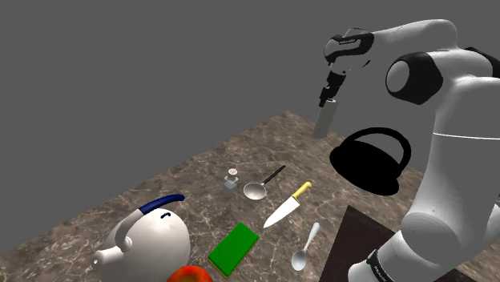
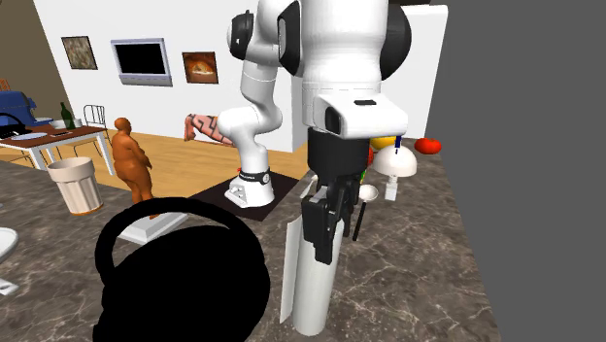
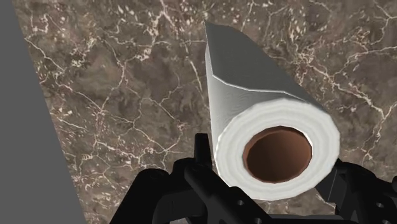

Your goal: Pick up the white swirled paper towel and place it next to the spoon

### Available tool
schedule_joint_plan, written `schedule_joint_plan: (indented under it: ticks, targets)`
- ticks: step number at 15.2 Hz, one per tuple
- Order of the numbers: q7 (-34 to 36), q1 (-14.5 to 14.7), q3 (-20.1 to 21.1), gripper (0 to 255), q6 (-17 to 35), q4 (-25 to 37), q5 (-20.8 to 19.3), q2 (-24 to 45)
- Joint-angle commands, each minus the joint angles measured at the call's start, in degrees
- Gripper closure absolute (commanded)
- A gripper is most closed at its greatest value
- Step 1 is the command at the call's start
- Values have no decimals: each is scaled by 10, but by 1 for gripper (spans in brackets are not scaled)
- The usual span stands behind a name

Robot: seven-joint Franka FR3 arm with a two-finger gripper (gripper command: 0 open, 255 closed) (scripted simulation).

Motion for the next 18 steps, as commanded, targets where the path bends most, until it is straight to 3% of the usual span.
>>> schedule_joint_plan:
  ticks: [1,5,11,18]
  targets:
    - [1,-1,-1,255,-14,12,-1,-2]
    - [2,-3,-1,255,-38,36,-2,-2]
    - [46,58,-9,255,-10,-136,-63,-158]
    - [119,96,12,255,-23,-276,-136,-323]
